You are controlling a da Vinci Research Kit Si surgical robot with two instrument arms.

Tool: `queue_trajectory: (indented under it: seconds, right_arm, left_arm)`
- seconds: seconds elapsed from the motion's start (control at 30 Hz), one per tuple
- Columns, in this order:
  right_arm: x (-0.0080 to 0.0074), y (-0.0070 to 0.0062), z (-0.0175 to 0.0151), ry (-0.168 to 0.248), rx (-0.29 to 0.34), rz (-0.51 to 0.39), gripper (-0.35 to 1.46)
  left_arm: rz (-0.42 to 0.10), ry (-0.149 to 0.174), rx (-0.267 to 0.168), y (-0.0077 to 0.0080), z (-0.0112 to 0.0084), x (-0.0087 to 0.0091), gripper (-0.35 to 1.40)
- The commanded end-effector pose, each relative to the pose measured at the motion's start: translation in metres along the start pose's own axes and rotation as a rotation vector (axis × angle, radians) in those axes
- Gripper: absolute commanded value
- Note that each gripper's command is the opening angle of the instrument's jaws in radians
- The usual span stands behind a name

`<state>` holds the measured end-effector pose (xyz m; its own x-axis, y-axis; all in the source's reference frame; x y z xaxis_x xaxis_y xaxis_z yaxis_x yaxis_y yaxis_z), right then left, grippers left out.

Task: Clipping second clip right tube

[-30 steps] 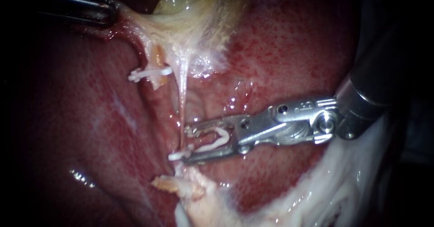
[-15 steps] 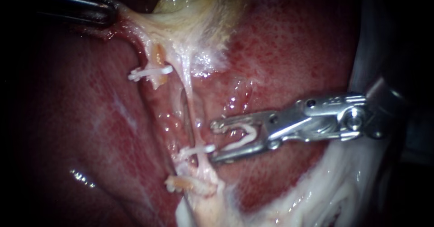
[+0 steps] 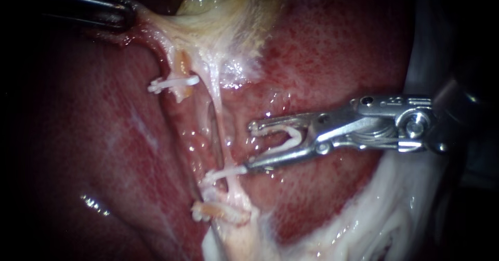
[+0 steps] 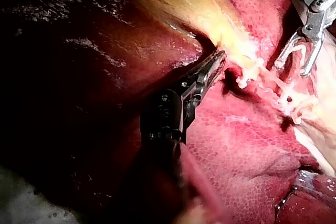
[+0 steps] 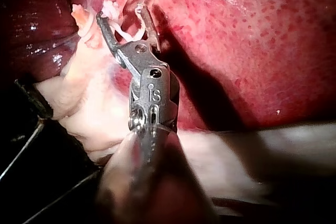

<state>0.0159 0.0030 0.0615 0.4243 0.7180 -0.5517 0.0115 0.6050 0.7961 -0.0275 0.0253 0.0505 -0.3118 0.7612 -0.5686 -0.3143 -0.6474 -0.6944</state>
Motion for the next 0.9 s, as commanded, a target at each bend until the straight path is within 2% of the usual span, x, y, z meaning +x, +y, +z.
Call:
queue_trajectory:
  seconds: [0.03, 0.2, 0.43, 0.63, 0.7, 0.9]
  right_arm:
    - [-0.0002, 0.0002, 0.0004, -0.004, -0.003, 0.001, 0.43]
    - [-0.0012, 0.0009, 0.0027, -0.01, -0.008, 0.004, 0.43]
    - [-0.0015, 0.0011, 0.005, -0.024, 0.01, 0.003, 0.43]
    - [-0.0012, 0.0012, 0.006, 0.013, 0.053, -0.013, 0.45]
    - [-0.0011, 0.0012, 0.0061, 0.038, 0.078, -0.003, 0.45]
    - [-0.0002, -0.0002, 0.0053, 0.106, 0.174, 0.044, 0.44]
  left_arm:
    - [0.0, 0.0, 0.0, 0.0, 0.0001, 0.0, -0.35]
    - [0.0, 0.0, 0.0, -0.0001, 0.0001, -0.0001, -0.35]
    - [0.0, 0.0, 0.0, -0.0001, 0.0001, -0.0001, -0.35]
    - [0.0, 0.0, 0.0, -0.0001, 0.0001, -0.0001, -0.35]
    - [0.0, 0.0, 0.0, -0.0001, 0.0001, -0.0001, -0.35]
    - [0.0, 0.0, 0.0, -0.0001, 0.0001, -0.0001, -0.35]
